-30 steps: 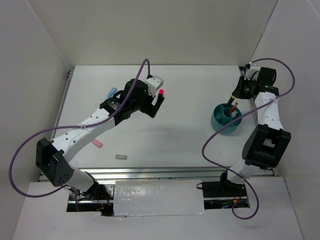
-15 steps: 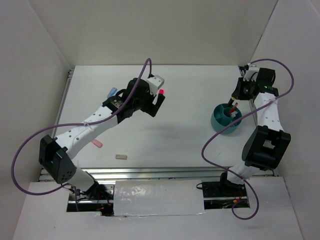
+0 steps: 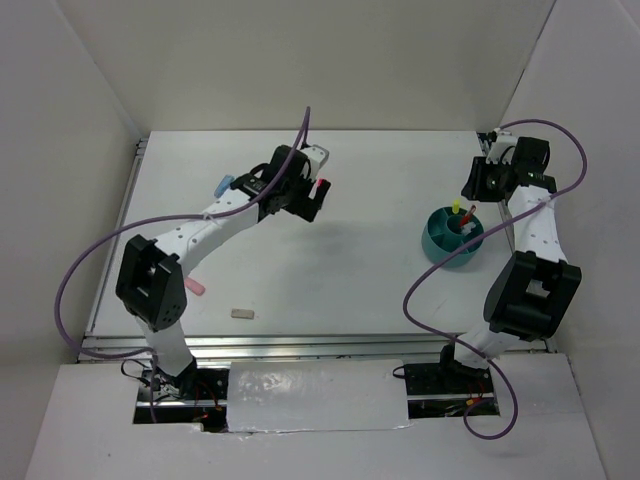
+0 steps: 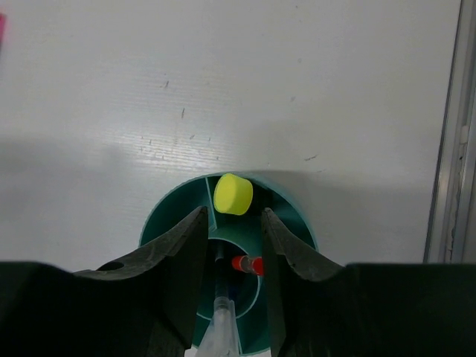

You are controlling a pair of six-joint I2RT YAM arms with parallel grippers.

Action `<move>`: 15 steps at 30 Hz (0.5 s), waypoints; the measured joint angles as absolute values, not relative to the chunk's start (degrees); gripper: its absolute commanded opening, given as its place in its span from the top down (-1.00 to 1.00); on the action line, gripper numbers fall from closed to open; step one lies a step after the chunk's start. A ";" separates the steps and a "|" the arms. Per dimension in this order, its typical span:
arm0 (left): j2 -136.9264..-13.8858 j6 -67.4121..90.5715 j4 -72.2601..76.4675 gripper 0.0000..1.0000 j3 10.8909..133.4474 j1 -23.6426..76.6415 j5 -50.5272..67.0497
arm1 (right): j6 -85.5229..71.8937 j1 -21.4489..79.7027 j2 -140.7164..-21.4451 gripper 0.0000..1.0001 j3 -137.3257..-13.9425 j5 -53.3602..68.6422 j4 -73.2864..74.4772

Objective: Sort the stationery into containers
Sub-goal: Place the stationery in the storage box, then pick up the stationery from the center of the board.

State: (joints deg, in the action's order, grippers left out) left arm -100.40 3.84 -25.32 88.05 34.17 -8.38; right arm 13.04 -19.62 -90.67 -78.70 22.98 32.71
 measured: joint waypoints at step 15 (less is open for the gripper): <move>-124.57 7.57 -21.96 -0.90 106.32 30.87 -7.25 | 7.42 -19.62 -86.96 -0.06 -81.14 27.73 34.54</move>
